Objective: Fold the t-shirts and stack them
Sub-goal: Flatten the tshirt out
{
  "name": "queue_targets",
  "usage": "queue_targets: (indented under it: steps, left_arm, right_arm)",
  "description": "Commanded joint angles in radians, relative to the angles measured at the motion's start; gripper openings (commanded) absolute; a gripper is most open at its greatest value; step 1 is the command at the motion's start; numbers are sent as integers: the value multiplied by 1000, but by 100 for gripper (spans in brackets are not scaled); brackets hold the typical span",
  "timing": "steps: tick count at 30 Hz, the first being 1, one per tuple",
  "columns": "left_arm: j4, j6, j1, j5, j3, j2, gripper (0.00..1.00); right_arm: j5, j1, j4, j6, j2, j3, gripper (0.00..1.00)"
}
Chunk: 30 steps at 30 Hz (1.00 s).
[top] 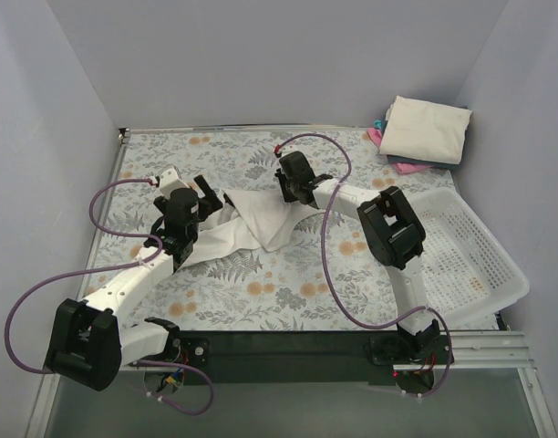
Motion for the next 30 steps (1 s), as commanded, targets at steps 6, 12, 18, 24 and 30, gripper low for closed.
queue_targets:
  steps: [6,12,18,24,30]
  left_arm:
    - [22,22,5,-1,31,14,81]
    - [31,42,6,-24,31,2,81]
    - [37,39,14,-21,30,-3,82]
    - [75,20,20,33,11,11,82]
    - [121,5,22,130,10,66,82]
  right_arm:
    - [25,6,-7,-18,-57,36,1]
    - [-47,6,42,-84,-287,0,1]
    - [-200,6,173,-94,-616,-281,1]
    - [-310,10,170,-97,-920,-601,1]
    - [-119,10,81,-62,-1044,-744,1]
